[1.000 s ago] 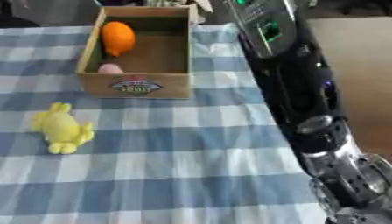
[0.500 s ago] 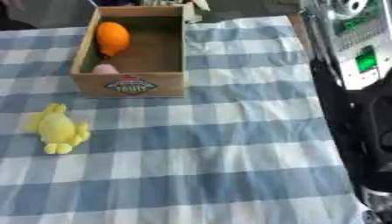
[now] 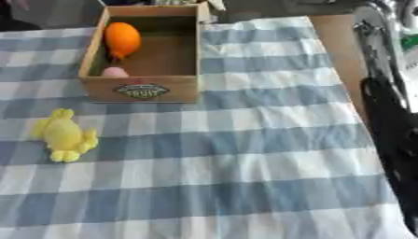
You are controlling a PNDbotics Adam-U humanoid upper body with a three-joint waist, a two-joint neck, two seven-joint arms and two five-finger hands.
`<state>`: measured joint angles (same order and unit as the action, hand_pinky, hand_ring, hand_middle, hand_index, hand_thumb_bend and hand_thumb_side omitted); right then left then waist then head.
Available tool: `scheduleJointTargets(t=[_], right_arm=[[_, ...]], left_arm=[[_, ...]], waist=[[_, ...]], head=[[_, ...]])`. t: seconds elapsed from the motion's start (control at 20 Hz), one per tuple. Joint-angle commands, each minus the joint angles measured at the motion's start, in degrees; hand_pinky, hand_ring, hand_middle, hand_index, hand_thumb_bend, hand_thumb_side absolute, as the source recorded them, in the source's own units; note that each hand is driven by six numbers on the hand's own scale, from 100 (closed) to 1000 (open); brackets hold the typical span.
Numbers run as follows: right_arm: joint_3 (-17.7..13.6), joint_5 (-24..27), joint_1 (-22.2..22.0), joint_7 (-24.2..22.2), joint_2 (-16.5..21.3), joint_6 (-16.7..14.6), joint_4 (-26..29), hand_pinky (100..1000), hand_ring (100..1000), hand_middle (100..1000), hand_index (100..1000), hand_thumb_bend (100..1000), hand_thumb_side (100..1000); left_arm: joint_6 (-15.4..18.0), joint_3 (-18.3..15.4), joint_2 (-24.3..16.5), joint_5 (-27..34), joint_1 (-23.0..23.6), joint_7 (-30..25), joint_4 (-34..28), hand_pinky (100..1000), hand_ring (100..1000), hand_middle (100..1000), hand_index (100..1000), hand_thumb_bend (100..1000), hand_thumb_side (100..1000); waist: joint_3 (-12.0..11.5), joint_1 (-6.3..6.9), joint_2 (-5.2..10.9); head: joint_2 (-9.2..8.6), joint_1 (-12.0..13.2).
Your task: Pick up objects on the table and place them in the box.
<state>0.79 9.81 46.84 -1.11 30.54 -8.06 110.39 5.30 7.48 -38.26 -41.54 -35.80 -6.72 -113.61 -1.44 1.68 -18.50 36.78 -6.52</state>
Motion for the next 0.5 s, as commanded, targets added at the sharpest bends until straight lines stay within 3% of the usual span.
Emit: scheduleJointTargets(t=[0.05,0.3,0.5], right_arm=[[-0.78,0.52,0.57,0.46,1.84,0.21,1.37,879,826,726,869,100,559],[-0.82,0.48,0.47,0.52,1.8,0.56,1.67,879,825,726,867,100,562],[-0.71,0.49,0.41,0.39,1.73,0.75,1.9,880,824,724,866,100,566]], left_arm=[[3.71,0.6,-4.22,-1.04,-0.87,-7.55,-0.07,678,836,816,945,100,426],[10.32,1.87,-6.38,-0.95,-1.67,-16.4,1.74,725,864,855,979,100,560],[13.31,2.3,-6.91,-0.93,-2.4,-23.27,3.07,743,882,868,989,150,676]], waist=[[0.11,-0.02,1.48],[0.28,0.0,1.49],[0.33,0.06,1.43]], head=[[0.36,0.28],[0.13,0.36],[0.0,0.4]])
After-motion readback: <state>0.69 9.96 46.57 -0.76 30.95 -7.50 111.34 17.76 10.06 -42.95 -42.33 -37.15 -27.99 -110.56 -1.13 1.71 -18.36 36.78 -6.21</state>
